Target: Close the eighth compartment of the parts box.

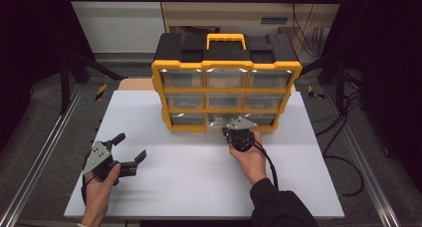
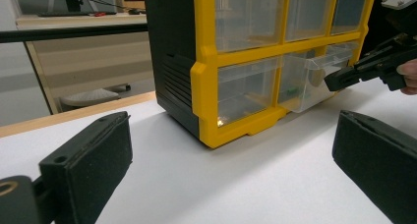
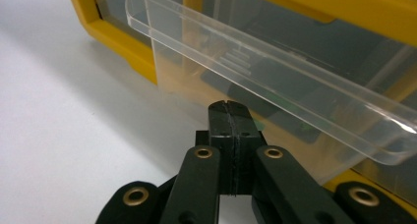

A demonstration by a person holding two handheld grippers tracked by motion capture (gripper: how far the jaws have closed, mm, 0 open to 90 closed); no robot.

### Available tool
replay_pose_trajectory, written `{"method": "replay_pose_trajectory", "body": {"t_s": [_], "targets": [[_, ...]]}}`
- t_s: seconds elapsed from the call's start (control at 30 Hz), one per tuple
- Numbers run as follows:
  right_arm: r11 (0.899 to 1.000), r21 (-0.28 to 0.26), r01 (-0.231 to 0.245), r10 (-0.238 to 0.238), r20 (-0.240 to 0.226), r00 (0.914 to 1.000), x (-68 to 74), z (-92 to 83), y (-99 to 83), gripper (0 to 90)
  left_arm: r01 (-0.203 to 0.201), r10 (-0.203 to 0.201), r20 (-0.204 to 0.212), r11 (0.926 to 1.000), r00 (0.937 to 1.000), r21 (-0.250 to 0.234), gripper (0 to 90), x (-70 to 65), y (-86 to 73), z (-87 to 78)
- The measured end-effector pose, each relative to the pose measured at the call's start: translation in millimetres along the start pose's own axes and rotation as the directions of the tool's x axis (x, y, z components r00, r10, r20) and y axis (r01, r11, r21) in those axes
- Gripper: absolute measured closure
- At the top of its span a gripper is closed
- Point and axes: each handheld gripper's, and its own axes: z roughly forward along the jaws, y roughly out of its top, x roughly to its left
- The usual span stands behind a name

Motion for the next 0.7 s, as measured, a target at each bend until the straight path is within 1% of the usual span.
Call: {"method": "replay_pose_trajectory", "body": {"t_s": [0.07, 0.17, 0.2, 0.23, 0.3, 0.33, 0.37, 0.53, 0.6, 0.7], "targets": [[1.0, 0.0, -0.011, 0.011, 0.003, 0.9999, -1.2, 0.8, 0.5, 90.0, -0.001, 0.001, 0.001, 1.0, 1.0, 0.0, 1.1, -0.1, 0.0, 0.0], [1.0, 0.001, 0.006, -0.006, 0.004, 1.0, -2.7, 3.0, 0.7, 90.0, -0.001, 0.001, 0.001, 1.0, 1.0, 0.0, 1.1, 0.0, 0.1, -0.1], [1.0, 0.004, 0.004, -0.004, 0.005, 1.0, -2.7, 3.6, 0.7, 90.0, -0.001, 0.001, 0.0, 1.0, 1.0, 0.0, 1.1, 0.0, 0.2, -0.1], [1.0, 0.008, -0.01, 0.01, 0.01, 0.9999, -1.9, 4.1, 1.1, 90.0, 0.0, 0.0, 0.0, 1.0, 1.0, -0.001, 1.1, 0.1, 0.2, -0.2], [1.0, 0.005, -0.002, 0.002, 0.008, 1.0, -3.5, 5.1, 1.9, 90.0, 0.0, 0.0, 0.0, 1.0, 1.0, -0.001, 1.1, 0.1, 0.2, -0.2], [1.0, -0.004, 0.0, 0.0, 0.007, 1.0, -4.8, 5.7, 2.3, 90.0, 0.0, 0.0, 0.0, 1.0, 1.0, -0.001, 1.1, 0.1, 0.1, -0.1], [1.0, -0.002, -0.019, 0.019, 0.008, 0.9998, -4.5, 6.0, 2.9, 90.0, 0.0, 0.0, 0.001, 1.0, 1.0, -0.001, 1.1, 0.1, 0.1, 0.0], [1.0, 0.004, -0.005, 0.005, 0.015, 0.9999, -7.0, 9.3, 2.6, 90.0, -0.001, 0.001, 0.001, 1.0, 1.0, -0.001, 1.1, 0.1, 0.2, 0.0], [1.0, 0.006, -0.019, 0.019, 0.018, 0.9996, -6.7, 10.2, 2.3, 90.0, 0.0, 0.0, 0.001, 1.0, 1.0, -0.002, 1.1, 0.2, 0.2, -0.1], [1.0, 0.006, -0.015, 0.014, 0.017, 0.9997, -7.9, 11.4, 2.5, 90.0, -0.001, 0.001, 0.002, 1.0, 1.0, -0.001, 1.1, 0.1, 0.1, 0.2]]}}
